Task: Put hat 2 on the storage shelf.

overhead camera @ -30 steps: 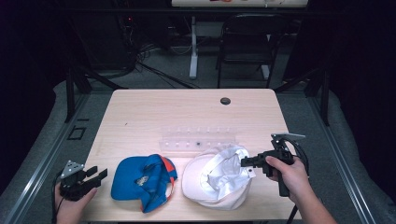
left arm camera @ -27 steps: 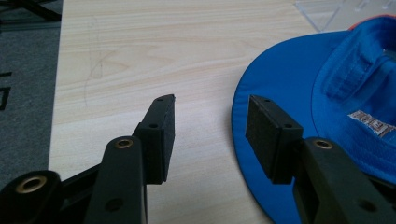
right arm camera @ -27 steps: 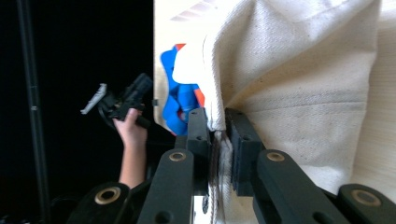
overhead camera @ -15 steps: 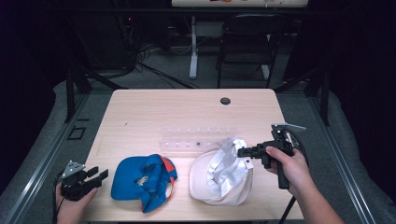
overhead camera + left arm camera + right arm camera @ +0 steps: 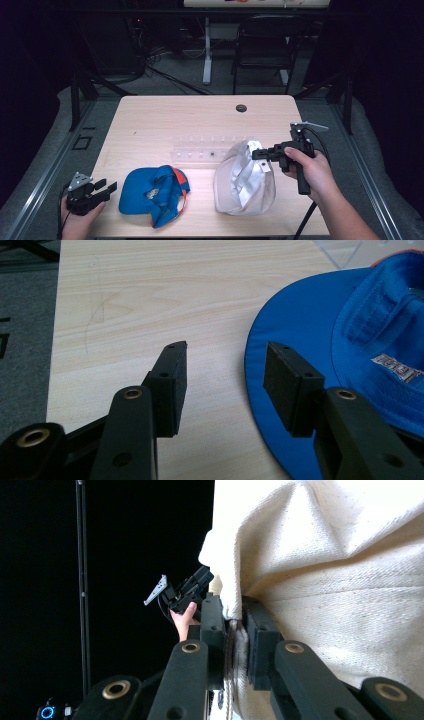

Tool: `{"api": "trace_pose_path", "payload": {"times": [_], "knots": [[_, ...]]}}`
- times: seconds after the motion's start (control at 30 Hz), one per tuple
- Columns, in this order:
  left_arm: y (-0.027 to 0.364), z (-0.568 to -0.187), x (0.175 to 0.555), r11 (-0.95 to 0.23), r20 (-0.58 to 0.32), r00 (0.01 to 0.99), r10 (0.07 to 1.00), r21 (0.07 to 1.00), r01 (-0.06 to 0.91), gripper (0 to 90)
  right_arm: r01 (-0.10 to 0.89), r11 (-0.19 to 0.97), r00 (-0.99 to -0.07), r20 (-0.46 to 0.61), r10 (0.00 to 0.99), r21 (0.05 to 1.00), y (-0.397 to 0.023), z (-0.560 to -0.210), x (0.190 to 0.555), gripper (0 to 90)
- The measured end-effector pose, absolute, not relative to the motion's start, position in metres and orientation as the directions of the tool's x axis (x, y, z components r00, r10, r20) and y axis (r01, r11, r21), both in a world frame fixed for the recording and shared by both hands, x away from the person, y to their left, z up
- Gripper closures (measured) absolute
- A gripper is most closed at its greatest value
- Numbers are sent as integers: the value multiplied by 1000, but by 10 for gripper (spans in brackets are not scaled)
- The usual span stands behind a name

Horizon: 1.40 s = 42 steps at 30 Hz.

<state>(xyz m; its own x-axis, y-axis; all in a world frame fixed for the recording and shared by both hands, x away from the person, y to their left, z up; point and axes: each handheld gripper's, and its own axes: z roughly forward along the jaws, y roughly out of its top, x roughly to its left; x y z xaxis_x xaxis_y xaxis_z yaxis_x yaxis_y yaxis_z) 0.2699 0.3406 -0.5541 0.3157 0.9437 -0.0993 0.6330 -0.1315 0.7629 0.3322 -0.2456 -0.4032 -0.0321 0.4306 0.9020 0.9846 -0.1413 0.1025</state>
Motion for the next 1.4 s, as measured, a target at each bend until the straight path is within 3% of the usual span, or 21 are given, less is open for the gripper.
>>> {"api": "trace_pose_path", "payload": {"times": [0.43, 0.67, 0.87, 1.4], "knots": [[333, -547, 267, -136, -100, 337, 936, 781, 610, 521, 983, -148, -41, 917, 396, 107, -235, -381, 336, 814], [320, -536, 265, -157, -96, 382, 919, 801, 578, 473, 980, -156, -64, 934, 351, 126, -234, -368, 340, 814], [304, -522, 265, -196, -93, 444, 891, 804, 561, 465, 973, -169, -100, 951, 294, 154, -226, -352, 351, 813], [239, -471, 274, -335, -8, 619, 786, 836, 436, 487, 972, -139, -145, 948, 282, 190, -177, -322, 389, 813]]}}
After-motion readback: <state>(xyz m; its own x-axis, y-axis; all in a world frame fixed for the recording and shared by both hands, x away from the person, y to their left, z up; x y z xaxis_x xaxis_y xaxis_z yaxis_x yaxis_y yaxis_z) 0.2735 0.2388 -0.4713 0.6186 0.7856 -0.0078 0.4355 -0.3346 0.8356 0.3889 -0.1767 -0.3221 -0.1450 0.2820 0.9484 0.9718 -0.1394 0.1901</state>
